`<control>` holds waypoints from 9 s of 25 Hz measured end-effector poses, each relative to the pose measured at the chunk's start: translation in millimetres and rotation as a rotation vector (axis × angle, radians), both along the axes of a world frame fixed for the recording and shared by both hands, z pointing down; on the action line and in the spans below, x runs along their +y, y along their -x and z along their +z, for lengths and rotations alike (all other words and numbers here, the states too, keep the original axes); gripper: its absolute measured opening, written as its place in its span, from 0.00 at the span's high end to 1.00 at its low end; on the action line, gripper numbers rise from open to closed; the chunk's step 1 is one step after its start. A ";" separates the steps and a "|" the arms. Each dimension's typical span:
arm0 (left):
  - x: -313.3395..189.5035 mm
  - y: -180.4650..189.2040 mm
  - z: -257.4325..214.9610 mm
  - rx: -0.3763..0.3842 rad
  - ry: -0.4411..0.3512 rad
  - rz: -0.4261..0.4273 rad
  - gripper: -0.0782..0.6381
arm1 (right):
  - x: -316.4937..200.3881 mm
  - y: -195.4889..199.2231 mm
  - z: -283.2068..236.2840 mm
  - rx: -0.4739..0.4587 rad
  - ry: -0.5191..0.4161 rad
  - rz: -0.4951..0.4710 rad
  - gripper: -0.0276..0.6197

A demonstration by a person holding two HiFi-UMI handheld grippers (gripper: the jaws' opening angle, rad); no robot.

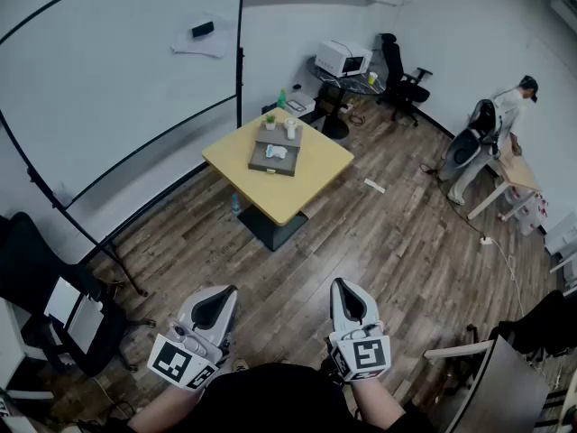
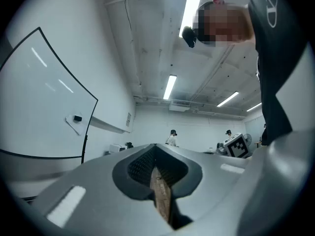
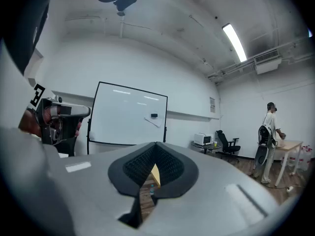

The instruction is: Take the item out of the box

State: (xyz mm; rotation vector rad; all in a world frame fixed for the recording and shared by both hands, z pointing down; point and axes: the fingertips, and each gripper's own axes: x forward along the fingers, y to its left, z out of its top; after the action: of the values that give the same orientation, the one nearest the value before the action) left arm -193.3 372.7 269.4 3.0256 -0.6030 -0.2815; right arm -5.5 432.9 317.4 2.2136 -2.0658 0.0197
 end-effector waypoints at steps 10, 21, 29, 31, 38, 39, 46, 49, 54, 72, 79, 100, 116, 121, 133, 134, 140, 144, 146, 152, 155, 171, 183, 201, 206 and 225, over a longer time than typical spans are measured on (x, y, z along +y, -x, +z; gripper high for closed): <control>1.6 -3.0 4.4 -0.008 0.001 0.004 0.89 | 2.4 0.5 2.7 -0.007 0.003 -0.004 0.95; 3.8 -2.4 5.5 -0.009 0.000 -0.006 0.89 | 2.6 0.4 6.8 -0.014 -0.018 -0.026 0.94; 4.3 -5.9 10.0 -0.020 0.012 -0.013 0.89 | -8.4 -4.9 -5.6 -0.089 -0.057 -0.102 0.03; 6.1 -8.7 11.7 -0.025 0.012 -0.015 0.89 | -6.0 -9.0 -5.0 -0.079 -0.052 -0.104 0.03; 9.4 -28.5 17.0 -0.045 0.008 -0.050 0.89 | -0.3 -26.5 -4.6 -0.057 -0.058 -0.141 0.03; 9.8 -33.0 17.5 -0.048 0.008 -0.055 0.89 | -0.3 -30.6 -4.1 -0.058 -0.061 -0.149 0.03; 15.4 -65.0 20.2 -0.064 -0.003 -0.100 0.89 | -1.2 -63.4 -1.1 -0.098 -0.090 -0.207 0.03; 13.5 -74.8 29.1 -0.076 0.000 -0.122 0.89 | -6.6 -74.7 7.0 -0.104 -0.093 -0.229 0.03; -2.3 -90.0 33.5 -0.097 -0.002 -0.136 0.89 | -25.4 -89.6 11.6 -0.121 -0.096 -0.249 0.03; -255.5 -163.2 48.1 -0.090 0.026 -0.037 0.89 | -258.4 -141.1 23.8 -0.108 -0.071 -0.209 0.03; -405.5 -174.6 40.0 -0.075 0.033 -0.016 0.89 | -404.4 -151.3 18.9 -0.077 -0.015 -0.198 0.03; -596.3 -208.8 63.3 -0.065 0.141 -0.003 0.89 | -612.2 -188.3 43.8 0.078 0.207 -0.273 0.03; -609.9 -232.8 79.4 -0.081 0.192 -0.132 0.89 | -680.4 -207.4 111.6 0.290 0.462 -0.581 0.03; -612.0 -227.3 98.1 -0.085 0.233 -0.170 0.89 | -703.0 -202.7 147.7 0.359 0.569 -0.678 0.04; -617.5 -209.8 132.3 -0.078 0.305 -0.222 0.89 | -734.3 -198.9 255.4 0.514 0.874 -0.861 0.04; -617.2 -209.9 134.2 -0.077 0.309 -0.218 0.89 | -735.1 -198.1 262.3 0.522 0.899 -0.876 0.04; -616.6 -212.6 143.1 -0.075 0.331 -0.206 0.89 | -744.4 -201.7 309.0 0.547 1.030 -0.930 0.11; -611.5 -212.4 153.9 -0.089 0.353 -0.192 0.89 | -744.0 -205.0 342.1 0.574 1.094 -0.952 0.12; -609.1 -211.9 163.7 -0.112 0.405 -0.183 0.89 | -747.2 -209.0 358.0 0.571 1.132 -0.959 0.14; -597.9 -211.7 182.2 -0.131 0.477 -0.172 0.89 | -741.5 -221.4 401.8 0.567 1.255 -0.971 0.18; -594.6 -211.2 189.3 -0.139 0.505 -0.165 0.89 | -750.3 -229.9 414.2 0.602 1.277 -0.947 0.18; -583.8 -207.4 203.4 -0.142 0.546 -0.160 0.89 | -738.3 -239.5 453.1 0.662 1.436 -0.957 0.27; -576.4 -205.6 204.9 -0.137 0.552 -0.152 0.89 | -743.0 -238.6 464.4 0.648 1.431 -0.874 0.56; -579.3 -205.0 203.1 -0.123 0.553 -0.173 0.89 | -746.3 -245.6 458.2 0.583 1.326 -0.762 0.80; -583.4 -209.0 194.6 -0.122 0.522 -0.158 0.89 | -756.8 -237.0 414.4 0.556 1.207 -0.754 0.80; -614.7 -256.5 90.7 -0.065 0.195 -0.063 0.89 | -733.7 -197.8 94.3 0.516 0.499 -0.643 0.80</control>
State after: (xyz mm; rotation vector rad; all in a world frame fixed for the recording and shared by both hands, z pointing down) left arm 63.2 -242.0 360.0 2.8416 -0.6880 -0.1184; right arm 192.2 -300.9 411.7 1.0744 -2.0620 -0.0744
